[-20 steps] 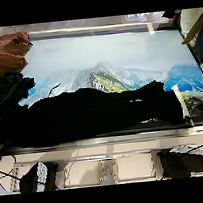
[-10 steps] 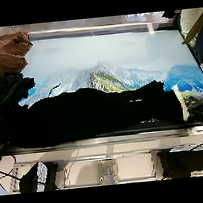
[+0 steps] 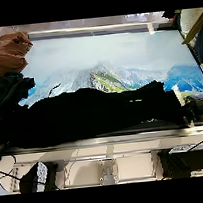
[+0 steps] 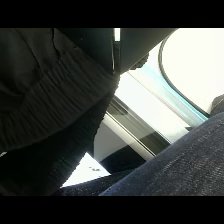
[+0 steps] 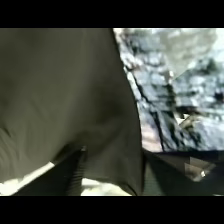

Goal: Fold the clothes and pants, and hang the long-sleeved shirts on hangers.

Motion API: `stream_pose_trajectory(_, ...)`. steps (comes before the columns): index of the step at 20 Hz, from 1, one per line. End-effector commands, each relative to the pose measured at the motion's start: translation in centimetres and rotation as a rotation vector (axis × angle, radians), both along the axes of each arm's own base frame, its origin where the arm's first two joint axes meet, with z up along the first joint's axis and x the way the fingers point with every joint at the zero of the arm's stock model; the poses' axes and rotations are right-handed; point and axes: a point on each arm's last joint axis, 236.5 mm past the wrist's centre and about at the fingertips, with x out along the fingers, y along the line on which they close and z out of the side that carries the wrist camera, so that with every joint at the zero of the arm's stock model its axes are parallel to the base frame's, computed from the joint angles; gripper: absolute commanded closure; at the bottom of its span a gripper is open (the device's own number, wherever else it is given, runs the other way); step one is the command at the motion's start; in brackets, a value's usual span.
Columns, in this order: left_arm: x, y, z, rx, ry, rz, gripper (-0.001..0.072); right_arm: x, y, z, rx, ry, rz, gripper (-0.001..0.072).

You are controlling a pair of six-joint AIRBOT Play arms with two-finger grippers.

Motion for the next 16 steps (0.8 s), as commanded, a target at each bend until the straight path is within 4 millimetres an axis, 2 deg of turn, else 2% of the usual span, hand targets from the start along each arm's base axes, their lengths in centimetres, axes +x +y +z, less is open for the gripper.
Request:
stream_pose_trajectory(1,-0.2,0.2,0.1,0.011,0.009,-0.002,0.0681,-2.3,1.9,0.5,0.067,0.067,0.101,0.0424)
stream_pose_trajectory(3,-0.4,0.5,0.1,0.023,0.019,-0.004,0.0681,-3.5,2.1,0.9,0.079,0.097,0.126,0.0628)
stream_pose_trajectory(4,-0.5,0.6,0.2,0.027,0.023,-0.005,0.0682,-3.6,1.8,1.0,0.076,0.095,0.117,0.0698)
stream_pose_trajectory(7,-1.4,0.8,0.6,0.034,0.064,0.000,0.0683,-3.1,0.3,1.6,0.051,0.102,0.075,0.0701)
stream_pose_trajectory(9,-2.2,1.4,1.9,0.058,0.102,0.009,0.0682,-2.3,-1.2,2.5,0.021,0.096,0.058,0.0702)
stream_pose_trajectory(13,-1.4,2.7,5.5,0.113,0.068,0.024,0.0682,-0.6,-4.1,5.4,-0.047,0.073,0.043,0.0702)
stream_pose_trajectory(16,-1.5,2.6,5.8,0.104,0.069,0.029,0.0682,-0.6,-4.5,5.7,-0.063,0.072,0.052,0.0702)
